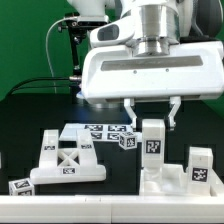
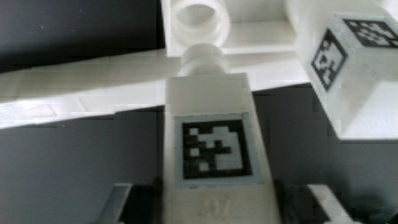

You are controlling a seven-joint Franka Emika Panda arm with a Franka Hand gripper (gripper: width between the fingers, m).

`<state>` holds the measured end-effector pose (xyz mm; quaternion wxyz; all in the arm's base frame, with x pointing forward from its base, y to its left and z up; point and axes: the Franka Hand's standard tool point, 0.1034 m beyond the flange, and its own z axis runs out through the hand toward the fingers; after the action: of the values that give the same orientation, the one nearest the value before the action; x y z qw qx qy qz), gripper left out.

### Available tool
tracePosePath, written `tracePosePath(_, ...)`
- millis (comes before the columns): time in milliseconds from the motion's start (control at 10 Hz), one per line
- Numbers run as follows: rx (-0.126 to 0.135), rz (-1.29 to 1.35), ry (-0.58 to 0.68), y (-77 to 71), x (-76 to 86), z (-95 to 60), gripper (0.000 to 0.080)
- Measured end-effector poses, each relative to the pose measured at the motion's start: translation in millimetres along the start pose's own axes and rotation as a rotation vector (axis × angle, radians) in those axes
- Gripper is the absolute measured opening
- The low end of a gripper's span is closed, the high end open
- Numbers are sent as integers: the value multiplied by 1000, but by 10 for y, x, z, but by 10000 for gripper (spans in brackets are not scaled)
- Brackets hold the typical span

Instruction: Assemble chair

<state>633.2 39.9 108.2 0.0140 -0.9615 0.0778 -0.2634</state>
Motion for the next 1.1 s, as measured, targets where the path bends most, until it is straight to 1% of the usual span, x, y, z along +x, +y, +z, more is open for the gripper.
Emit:
tracePosePath(600, -10, -11, -20, 22, -164, 137, 285)
tracePosePath(900, -12, -17, 12, 12, -152, 153, 285)
tracePosePath(1100, -12, -16, 11, 14, -152, 154, 285)
